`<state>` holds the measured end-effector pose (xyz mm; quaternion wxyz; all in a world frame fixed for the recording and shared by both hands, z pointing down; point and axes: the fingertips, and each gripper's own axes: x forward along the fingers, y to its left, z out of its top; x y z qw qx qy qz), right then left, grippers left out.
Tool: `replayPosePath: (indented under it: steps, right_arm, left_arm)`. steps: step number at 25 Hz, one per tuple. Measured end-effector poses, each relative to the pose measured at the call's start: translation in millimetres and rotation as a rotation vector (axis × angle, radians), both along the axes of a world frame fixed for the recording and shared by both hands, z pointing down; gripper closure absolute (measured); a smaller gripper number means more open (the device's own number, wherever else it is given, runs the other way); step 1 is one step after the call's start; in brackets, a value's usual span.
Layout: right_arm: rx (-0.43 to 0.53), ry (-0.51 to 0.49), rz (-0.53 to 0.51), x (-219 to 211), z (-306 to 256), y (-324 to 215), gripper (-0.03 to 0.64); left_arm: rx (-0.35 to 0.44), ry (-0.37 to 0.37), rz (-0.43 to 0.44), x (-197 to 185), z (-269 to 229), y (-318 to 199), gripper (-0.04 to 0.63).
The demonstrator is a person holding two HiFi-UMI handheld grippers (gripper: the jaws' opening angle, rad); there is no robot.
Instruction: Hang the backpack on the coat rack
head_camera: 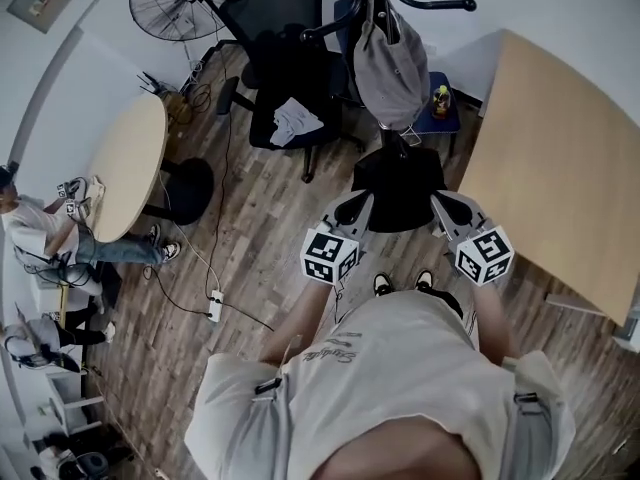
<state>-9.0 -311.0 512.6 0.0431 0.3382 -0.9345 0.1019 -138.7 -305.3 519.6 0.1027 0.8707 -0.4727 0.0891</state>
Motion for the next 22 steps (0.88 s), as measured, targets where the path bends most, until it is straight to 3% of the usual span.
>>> replayPosePath:
  steps: [6, 14, 22]
  right_arm:
    - [0.087, 0.023, -0.039, -7.1, -24.0, -6.2, 0.623]
    - [0.119, 0.041, -0.05, -1.2, -27.8, -8.9, 0.623]
    - [0.145, 0.1, -0.078, -4.3, -27.0, -4.5, 0.623]
  left_arm:
    - [0.033, 0.004, -0.045, 4.6, -13.3, 1.5, 0.577]
    - [0.053, -0.04, -0.072, 8.4, -14.3, 5.6, 0.577]
    - [0.04, -0.03, -0.072, 6.8, -5.8, 3.3, 0.577]
